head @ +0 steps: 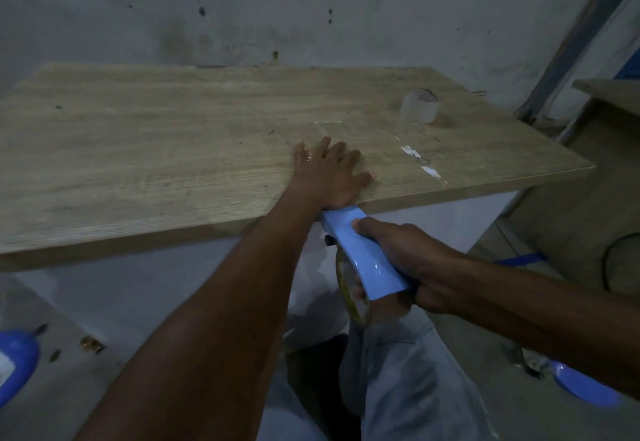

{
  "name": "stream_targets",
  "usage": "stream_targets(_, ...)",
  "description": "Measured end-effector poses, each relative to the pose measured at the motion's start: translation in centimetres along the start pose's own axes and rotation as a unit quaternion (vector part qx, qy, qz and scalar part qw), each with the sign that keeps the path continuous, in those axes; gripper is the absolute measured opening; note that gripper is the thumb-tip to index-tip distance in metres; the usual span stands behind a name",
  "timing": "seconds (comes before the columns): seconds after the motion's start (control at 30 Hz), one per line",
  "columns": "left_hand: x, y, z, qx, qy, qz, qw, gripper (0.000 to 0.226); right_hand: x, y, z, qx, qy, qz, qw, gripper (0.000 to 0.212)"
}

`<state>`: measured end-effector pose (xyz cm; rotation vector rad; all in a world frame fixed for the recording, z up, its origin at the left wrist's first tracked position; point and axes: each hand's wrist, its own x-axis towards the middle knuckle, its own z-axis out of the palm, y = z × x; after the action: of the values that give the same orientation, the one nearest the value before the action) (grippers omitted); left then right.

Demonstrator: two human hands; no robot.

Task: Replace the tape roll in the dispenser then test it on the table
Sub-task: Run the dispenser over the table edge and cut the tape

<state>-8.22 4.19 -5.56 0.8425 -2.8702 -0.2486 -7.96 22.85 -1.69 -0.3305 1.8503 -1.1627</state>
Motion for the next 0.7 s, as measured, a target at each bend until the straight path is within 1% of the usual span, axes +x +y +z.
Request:
stream_targets(0.23, 0.4, -0.5, -0.3, 0.003, -0.008, 0.002, 1.0, 0.063, -0.2, -0.4, 0.2, 0.004, 0.01, 0.009, 1.0, 0.04)
stream_targets(0.37, 0.6, -0.5, -0.4, 0.012, 0.005, 0.002, 1.0, 0.061, -0.1, -1.0, 0.5, -0.013, 0.016, 0.008, 1.0, 0.043)
stream_targets(0.47, 0.9, -0.6, -0.2, 0.024, 0.01, 0.002, 1.0, 0.061, -0.2, -1.7, 0.6, -0.023, 0.017, 0.027, 0.999, 0.038)
stream_targets(0.6, 1.2, -0.7, 0.4, 0.039, 0.029, 0.014, 0.999, 0.06, -0.1, -2.5, 0.4, -0.034, 0.016, 0.063, 0.997, 0.036)
stream_targets(0.7, 1.2, -0.9, 0.4, 0.035, 0.034, 0.015, 0.999, 0.061, -0.1, -2.6, 0.4, -0.036, 0.01, 0.06, 0.997, 0.037)
